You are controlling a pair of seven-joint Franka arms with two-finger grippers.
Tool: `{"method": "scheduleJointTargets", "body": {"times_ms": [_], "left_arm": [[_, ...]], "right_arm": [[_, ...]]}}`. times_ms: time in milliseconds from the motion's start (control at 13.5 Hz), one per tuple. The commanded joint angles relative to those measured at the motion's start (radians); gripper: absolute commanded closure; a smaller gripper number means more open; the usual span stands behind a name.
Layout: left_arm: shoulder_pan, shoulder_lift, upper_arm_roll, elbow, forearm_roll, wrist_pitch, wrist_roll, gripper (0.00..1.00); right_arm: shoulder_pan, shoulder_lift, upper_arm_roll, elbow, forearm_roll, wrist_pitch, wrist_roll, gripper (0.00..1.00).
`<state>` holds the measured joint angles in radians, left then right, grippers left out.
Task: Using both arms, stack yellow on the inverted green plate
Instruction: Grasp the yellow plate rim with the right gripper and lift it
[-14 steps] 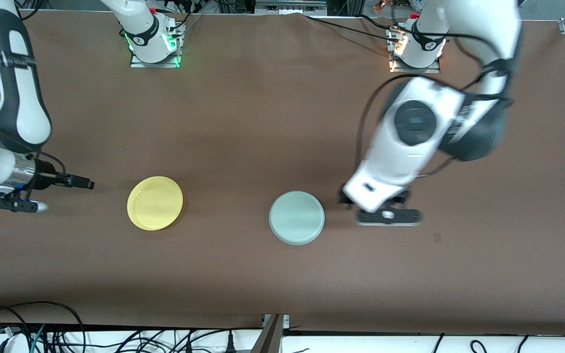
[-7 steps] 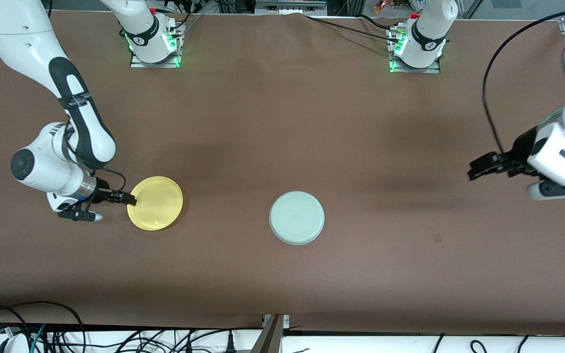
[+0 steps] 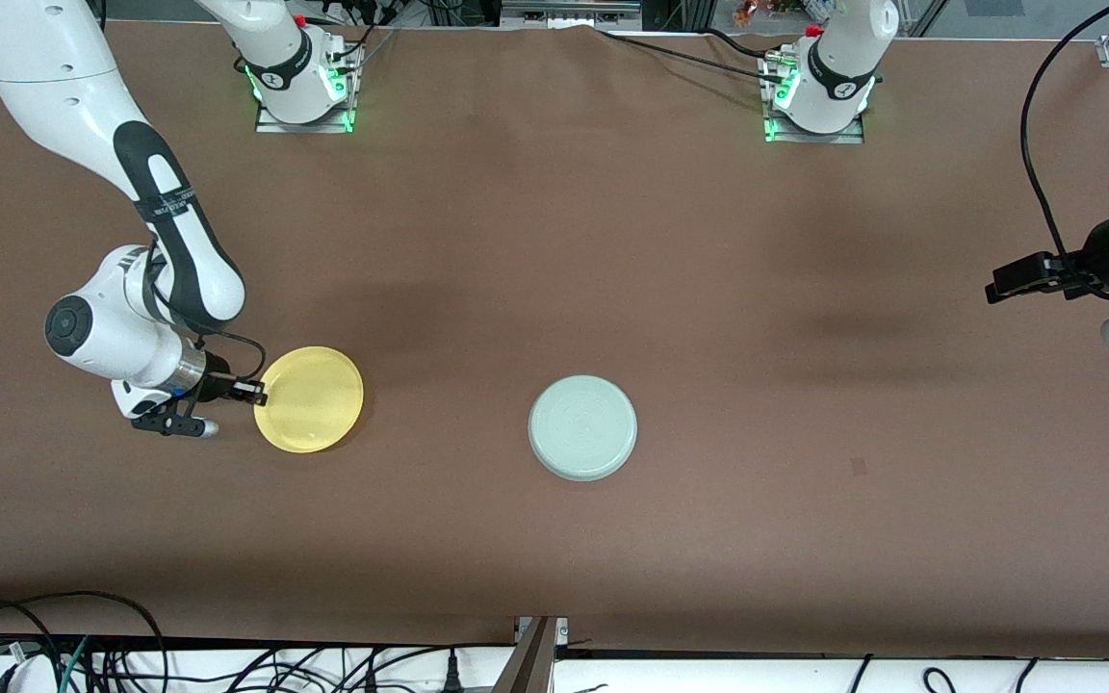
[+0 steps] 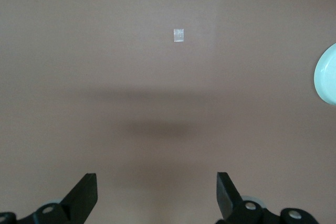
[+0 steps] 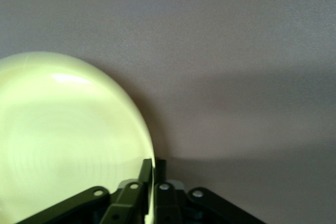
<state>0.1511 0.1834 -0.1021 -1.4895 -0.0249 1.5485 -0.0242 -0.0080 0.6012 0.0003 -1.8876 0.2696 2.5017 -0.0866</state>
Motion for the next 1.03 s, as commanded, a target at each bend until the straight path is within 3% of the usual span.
{"method": "scheduleJointTargets", "body": {"times_ms": [0, 222, 369, 813, 961], "left_arm": [[-0.019, -0.035, 0.001, -0.043, -0.004, 0.013, 0.017, 0.00], [-0.034, -0.019, -0.004, -0.020, 0.051, 0.009, 0.024, 0.00], [-0.033, -0.007, -0.004, -0.012, 0.051, 0.008, 0.026, 0.00], [-0.022, 0.039, -0.002, 0.052, 0.042, 0.010, 0.020, 0.00], [-0.019, 0.041, -0.002, 0.051, 0.040, 0.010, 0.023, 0.00]], "right_arm": [[0.003, -0.043, 0.013, 0.005, 0.017, -0.020, 0.007, 1.00], [0.003, -0.081, 0.088, 0.157, 0.016, -0.247, 0.030, 1.00], [0.028, -0.051, 0.132, 0.276, 0.011, -0.345, 0.127, 1.00], [0.321, 0.198, 0.138, 0.603, 0.006, -0.287, 0.506, 1.00], [0.374, 0.245, 0.138, 0.614, 0.008, -0.160, 0.508, 1.00]]}}
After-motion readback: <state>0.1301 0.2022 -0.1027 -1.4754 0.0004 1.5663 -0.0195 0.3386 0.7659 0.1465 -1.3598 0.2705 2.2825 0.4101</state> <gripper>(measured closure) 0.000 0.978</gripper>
